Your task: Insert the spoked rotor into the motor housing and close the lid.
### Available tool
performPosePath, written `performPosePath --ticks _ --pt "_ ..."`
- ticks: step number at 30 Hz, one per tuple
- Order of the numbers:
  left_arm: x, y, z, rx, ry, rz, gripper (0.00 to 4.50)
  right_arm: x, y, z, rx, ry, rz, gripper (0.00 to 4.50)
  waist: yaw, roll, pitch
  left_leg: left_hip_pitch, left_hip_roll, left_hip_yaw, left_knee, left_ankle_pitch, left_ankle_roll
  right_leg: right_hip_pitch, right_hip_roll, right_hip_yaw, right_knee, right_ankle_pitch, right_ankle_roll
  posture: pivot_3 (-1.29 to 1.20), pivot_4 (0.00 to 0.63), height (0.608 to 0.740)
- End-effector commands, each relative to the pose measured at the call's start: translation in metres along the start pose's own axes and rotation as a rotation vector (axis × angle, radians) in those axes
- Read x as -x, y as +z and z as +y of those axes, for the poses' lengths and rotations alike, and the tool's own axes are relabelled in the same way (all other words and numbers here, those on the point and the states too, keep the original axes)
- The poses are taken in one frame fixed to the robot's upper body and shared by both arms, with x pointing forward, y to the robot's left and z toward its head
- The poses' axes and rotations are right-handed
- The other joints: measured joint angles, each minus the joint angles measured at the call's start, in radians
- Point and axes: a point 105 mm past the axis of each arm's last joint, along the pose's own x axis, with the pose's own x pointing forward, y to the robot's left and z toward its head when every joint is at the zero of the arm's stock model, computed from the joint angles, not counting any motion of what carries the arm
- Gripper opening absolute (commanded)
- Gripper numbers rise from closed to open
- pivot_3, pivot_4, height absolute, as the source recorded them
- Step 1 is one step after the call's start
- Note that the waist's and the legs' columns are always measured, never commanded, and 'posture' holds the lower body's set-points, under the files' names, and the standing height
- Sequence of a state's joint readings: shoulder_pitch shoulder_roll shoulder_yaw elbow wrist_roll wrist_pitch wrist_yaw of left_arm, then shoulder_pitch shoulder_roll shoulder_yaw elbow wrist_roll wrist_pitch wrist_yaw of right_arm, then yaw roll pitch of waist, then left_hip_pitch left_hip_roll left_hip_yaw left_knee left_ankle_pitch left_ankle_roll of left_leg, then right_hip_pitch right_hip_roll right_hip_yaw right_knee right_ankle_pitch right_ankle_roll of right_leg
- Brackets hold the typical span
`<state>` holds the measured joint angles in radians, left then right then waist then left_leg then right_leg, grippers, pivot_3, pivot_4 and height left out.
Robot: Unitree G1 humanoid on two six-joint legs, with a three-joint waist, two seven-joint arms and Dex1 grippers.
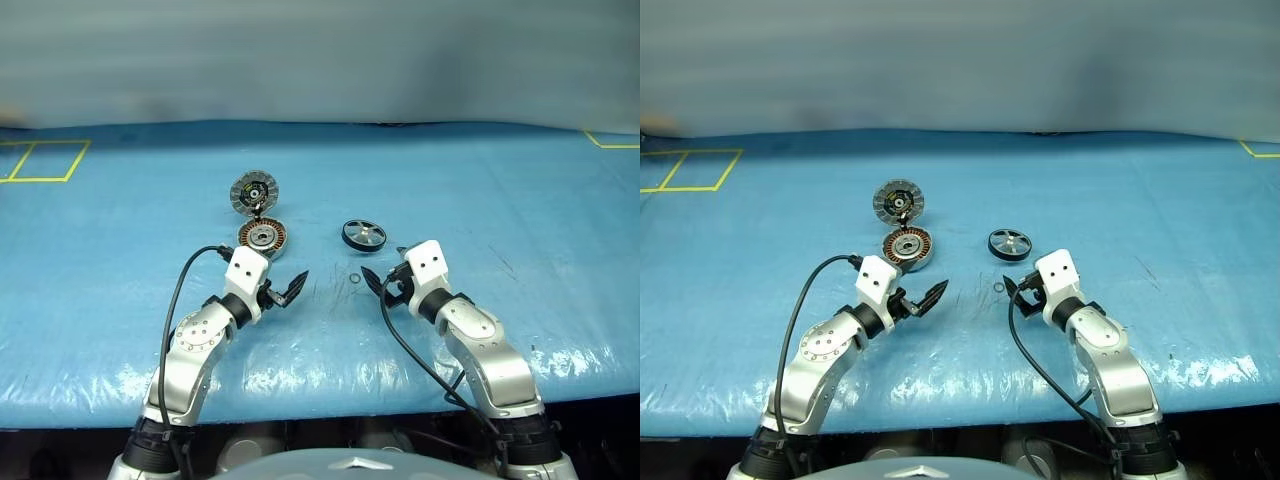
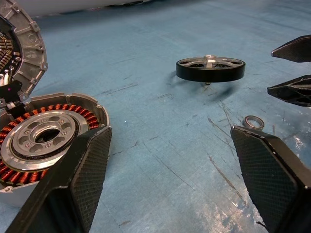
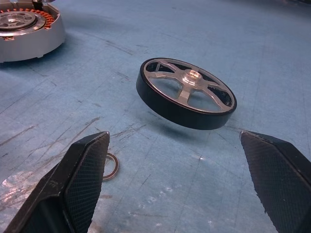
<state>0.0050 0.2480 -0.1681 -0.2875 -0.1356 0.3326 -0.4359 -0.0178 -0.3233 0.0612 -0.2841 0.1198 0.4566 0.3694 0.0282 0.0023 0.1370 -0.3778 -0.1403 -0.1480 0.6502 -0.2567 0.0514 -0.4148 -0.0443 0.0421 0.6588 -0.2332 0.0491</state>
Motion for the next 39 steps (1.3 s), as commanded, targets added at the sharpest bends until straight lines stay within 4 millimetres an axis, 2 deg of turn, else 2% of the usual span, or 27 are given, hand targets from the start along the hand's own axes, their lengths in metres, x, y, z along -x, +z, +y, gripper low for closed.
performPosePath --ticks 1,39 --pt "0.0014 0.0089 0.0007 -0.018 0.004 -0.037 4.15 -0.0002 0.0140 -0.0013 0.026 -0.004 -0.055 4.49 0.000 0.000 0.000 0.000 0.000 0.000 0.000 0.000 0.000 0.000 0.000 0.000 0.000 0.000 0.000 0.00 0.150 0.740" --pt "0.0011 0.0076 0.0002 -0.031 -0.008 -0.023 4.15 -0.0011 0.0140 -0.0002 0.034 0.001 -0.053 4.49 0.000 0.000 0.000 0.000 0.000 0.000 0.000 0.000 0.000 0.000 0.000 0.000 0.000 0.000 0.000 0.00 0.150 0.740"
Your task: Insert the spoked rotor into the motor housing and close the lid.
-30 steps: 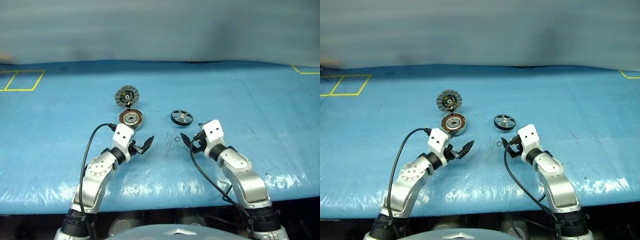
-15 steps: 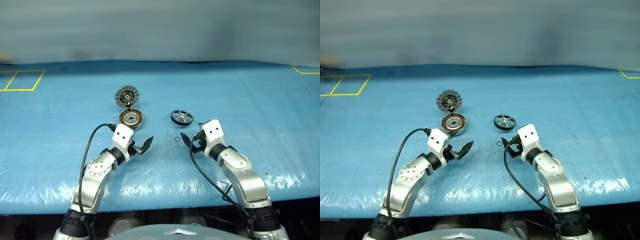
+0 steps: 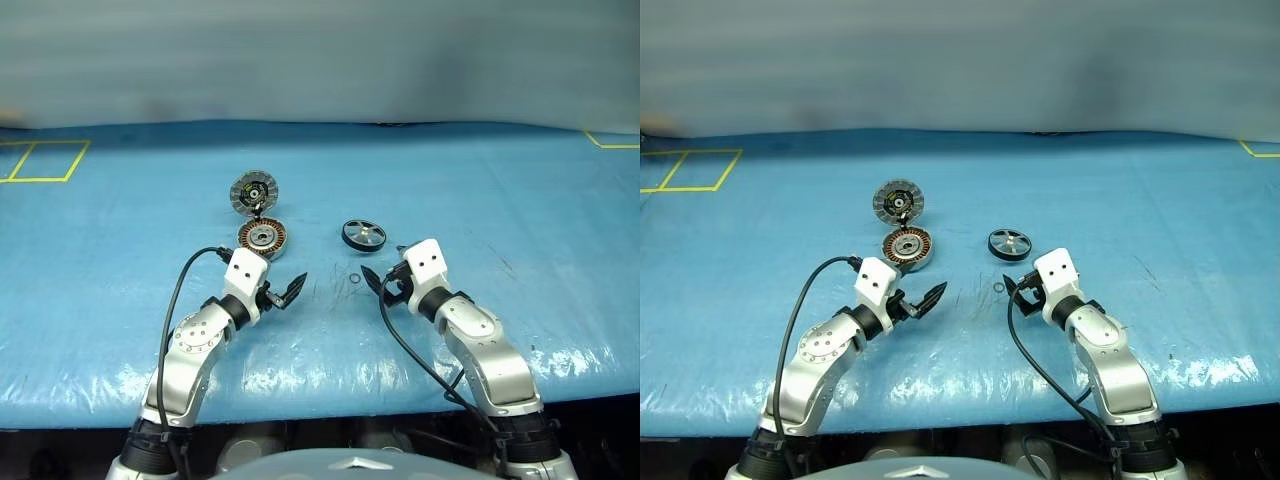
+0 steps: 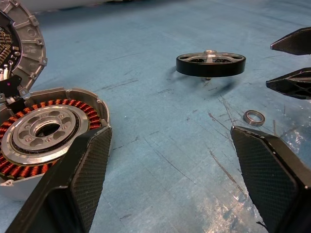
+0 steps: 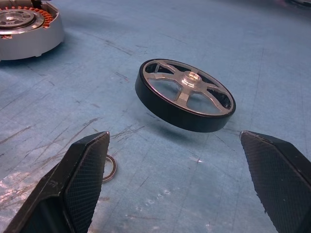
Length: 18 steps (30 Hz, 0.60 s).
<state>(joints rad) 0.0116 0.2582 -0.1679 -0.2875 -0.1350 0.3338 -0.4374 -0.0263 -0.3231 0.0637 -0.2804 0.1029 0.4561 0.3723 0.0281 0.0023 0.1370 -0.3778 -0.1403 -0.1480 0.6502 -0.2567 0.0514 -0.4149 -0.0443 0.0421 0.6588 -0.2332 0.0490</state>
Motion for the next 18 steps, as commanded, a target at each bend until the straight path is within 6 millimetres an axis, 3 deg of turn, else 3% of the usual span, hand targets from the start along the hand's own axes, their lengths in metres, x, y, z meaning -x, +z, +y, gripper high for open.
performPosePath --ticks 1,7,11,13,18 --pt "-0.001 0.010 -0.001 -0.028 -0.012 -0.034 4.15 0.000 0.013 0.000 0.017 0.003 -0.055 4.49 0.000 0.000 0.000 0.000 0.000 0.000 0.000 0.000 0.000 0.000 0.000 0.000 0.000 0.000 0.000 0.00 0.150 0.740" --pt "-0.002 0.009 -0.018 -0.042 -0.095 -0.020 4.15 0.001 0.012 0.000 0.017 0.000 -0.054 4.49 0.000 0.000 0.000 0.000 0.000 0.000 0.000 0.000 0.000 0.000 0.000 0.000 0.000 0.000 0.000 0.00 0.150 0.740" --pt "-0.014 0.026 -0.036 -0.036 -0.150 -0.080 4.15 0.002 0.012 -0.001 0.019 -0.006 -0.053 4.49 0.000 0.000 0.000 0.000 0.000 0.000 0.000 0.000 0.000 0.000 0.000 0.000 0.000 0.000 0.000 0.00 0.150 0.740" --pt "-0.023 0.034 -0.026 -0.084 -0.104 -0.090 4.15 0.003 0.012 -0.002 0.022 -0.009 -0.051 4.49 0.005 -0.001 0.000 0.000 0.000 0.000 0.000 0.000 0.000 0.000 0.000 0.000 0.000 0.000 0.000 0.00 0.150 0.740" --pt "-0.028 0.030 0.006 -0.366 -0.029 0.017 4.15 0.002 0.013 -0.003 0.026 -0.010 -0.053 4.49 -0.009 0.000 0.000 0.000 0.001 0.000 0.000 0.001 -0.002 0.000 0.001 0.000 0.001 0.001 0.000 0.00 0.150 0.740"
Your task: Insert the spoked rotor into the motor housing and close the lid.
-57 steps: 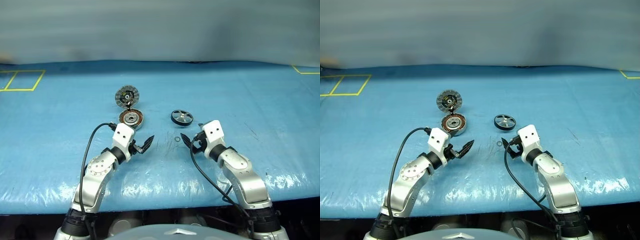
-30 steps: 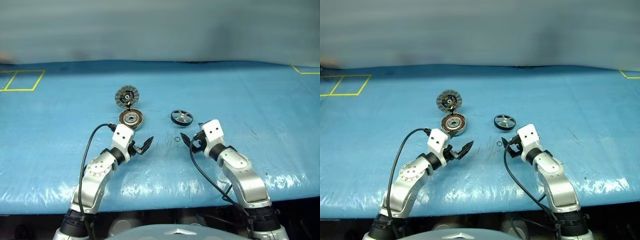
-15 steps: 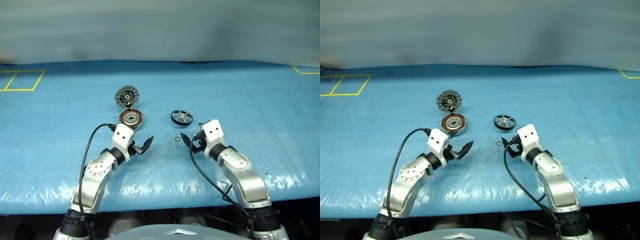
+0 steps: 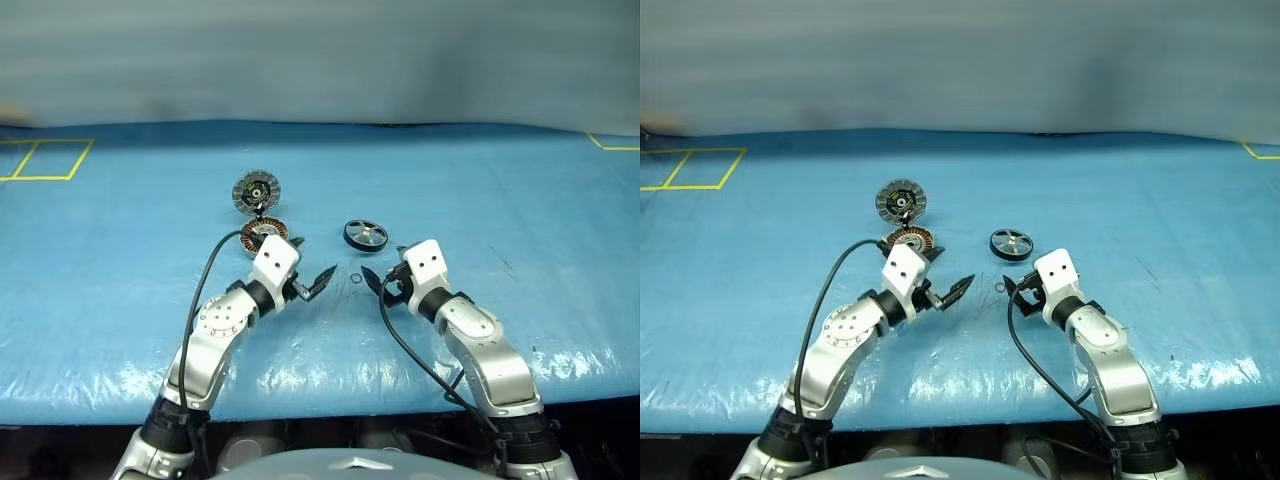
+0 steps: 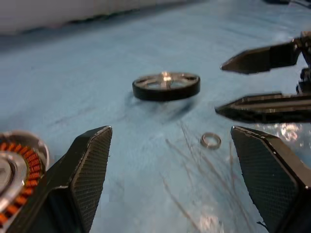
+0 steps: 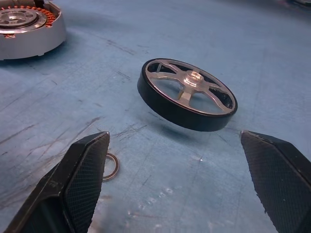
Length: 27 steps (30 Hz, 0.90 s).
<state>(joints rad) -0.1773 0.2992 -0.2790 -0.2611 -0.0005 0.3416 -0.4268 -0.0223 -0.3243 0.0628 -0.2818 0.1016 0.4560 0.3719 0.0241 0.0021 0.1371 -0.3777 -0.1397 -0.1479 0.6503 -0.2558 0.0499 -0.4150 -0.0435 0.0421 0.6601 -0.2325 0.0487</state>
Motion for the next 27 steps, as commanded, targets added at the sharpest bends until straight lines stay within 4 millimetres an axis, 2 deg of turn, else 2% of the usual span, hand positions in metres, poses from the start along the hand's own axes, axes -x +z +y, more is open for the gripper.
performPosePath --ticks 1,6,11,14,23,27 --pt "0.003 -0.010 0.018 -0.197 0.011 0.090 4.15 0.001 0.014 -0.003 0.026 -0.009 -0.058 4.49 -0.008 0.000 0.000 0.000 0.000 0.000 -0.001 0.000 0.000 0.000 0.000 0.000 0.000 0.000 0.000 0.00 0.150 0.740" --pt "0.016 -0.018 0.042 -0.518 -0.122 0.239 4.15 -0.001 0.015 -0.001 0.022 -0.006 -0.064 4.49 -0.008 0.000 0.000 0.000 0.000 0.000 -0.003 0.002 0.002 -0.002 0.000 0.000 0.000 0.001 -0.002 0.00 0.150 0.740" --pt "0.026 -0.007 0.067 -0.724 -0.206 0.317 4.15 -0.001 0.014 0.000 0.014 -0.004 -0.065 4.49 -0.007 0.000 0.001 0.000 0.000 0.000 -0.003 0.001 0.003 -0.002 0.000 0.000 -0.001 0.001 -0.002 0.00 0.150 0.740" --pt "0.027 -0.004 0.072 -0.841 -0.274 0.373 4.15 -0.002 0.013 0.001 0.011 0.002 -0.063 4.49 -0.007 0.000 0.001 0.000 0.000 0.000 -0.003 0.001 0.003 -0.002 0.000 0.000 -0.001 0.001 -0.002 0.00 0.150 0.740" --pt "0.023 -0.015 0.091 -1.112 -0.471 0.601 4.15 -0.002 0.018 -0.001 0.036 0.024 -0.058 4.49 -0.011 0.000 0.001 -0.001 0.000 0.000 -0.003 0.002 0.005 -0.003 0.000 0.000 -0.001 0.001 -0.002 0.00 0.150 0.740" --pt "0.017 -0.016 0.099 -1.189 -0.500 0.651 4.15 0.000 0.017 -0.003 0.050 0.032 -0.043 4.49 -0.012 -0.001 0.002 -0.001 -0.001 0.000 -0.003 0.002 0.006 -0.003 0.000 0.001 -0.001 0.001 -0.002 0.00 0.150 0.740"
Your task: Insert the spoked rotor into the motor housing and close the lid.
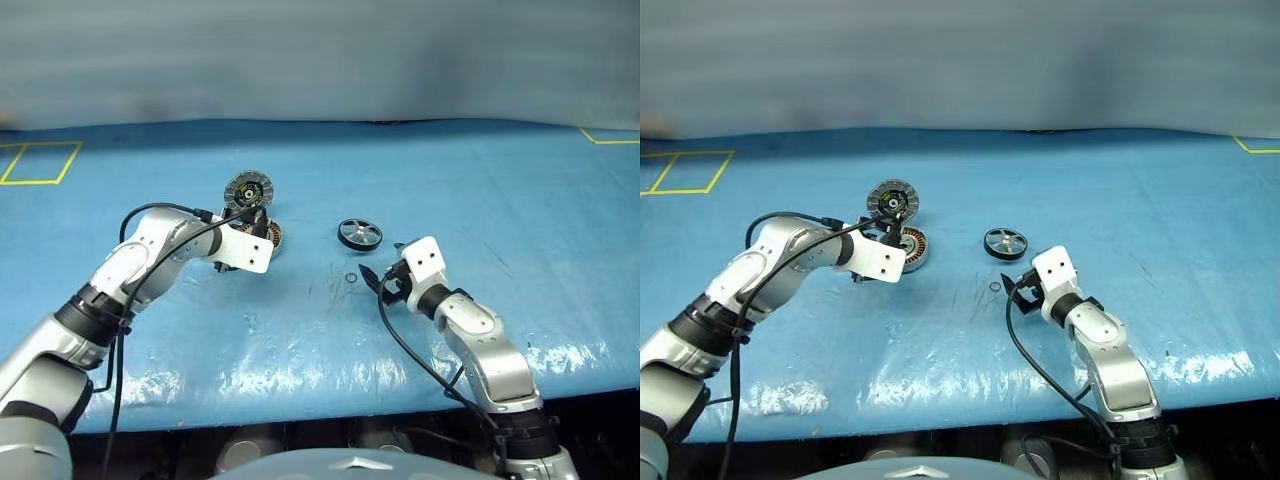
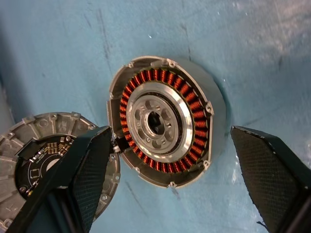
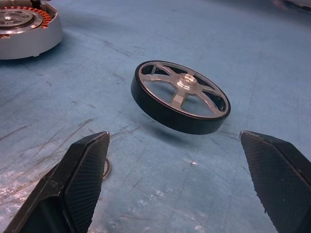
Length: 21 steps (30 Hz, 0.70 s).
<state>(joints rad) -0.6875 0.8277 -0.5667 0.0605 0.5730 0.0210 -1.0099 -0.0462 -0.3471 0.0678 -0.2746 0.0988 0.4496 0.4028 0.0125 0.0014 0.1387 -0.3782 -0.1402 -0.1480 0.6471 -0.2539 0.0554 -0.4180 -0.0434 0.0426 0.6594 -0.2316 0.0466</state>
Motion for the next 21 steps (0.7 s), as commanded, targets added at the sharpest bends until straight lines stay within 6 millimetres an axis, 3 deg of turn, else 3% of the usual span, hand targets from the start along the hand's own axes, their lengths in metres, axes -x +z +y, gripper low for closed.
performPosePath --ticks 1,11,21 --pt "0.000 -0.003 0.006 -0.058 -0.014 0.028 4.15 0.002 0.012 -0.003 0.017 0.002 -0.034 4.49 0.000 0.000 0.000 0.000 0.000 0.000 0.000 0.000 0.000 0.000 0.000 0.000 0.000 0.000 0.000 0.00 0.150 0.740" --pt "-0.017 0.006 -0.002 -0.108 -0.080 0.000 4.15 0.004 0.012 -0.001 0.019 0.014 -0.024 4.49 -0.001 -0.001 0.001 -0.001 0.000 0.000 0.001 0.000 0.001 -0.001 0.000 0.000 0.001 0.000 0.000 0.00 0.150 0.740" --pt "-0.020 0.007 0.007 -0.111 -0.045 0.016 4.15 0.006 0.010 0.001 0.017 0.018 -0.016 4.49 0.000 -0.001 0.001 -0.001 0.000 0.000 0.003 0.000 0.001 -0.001 0.000 0.000 0.002 0.000 0.000 0.00 0.150 0.740"
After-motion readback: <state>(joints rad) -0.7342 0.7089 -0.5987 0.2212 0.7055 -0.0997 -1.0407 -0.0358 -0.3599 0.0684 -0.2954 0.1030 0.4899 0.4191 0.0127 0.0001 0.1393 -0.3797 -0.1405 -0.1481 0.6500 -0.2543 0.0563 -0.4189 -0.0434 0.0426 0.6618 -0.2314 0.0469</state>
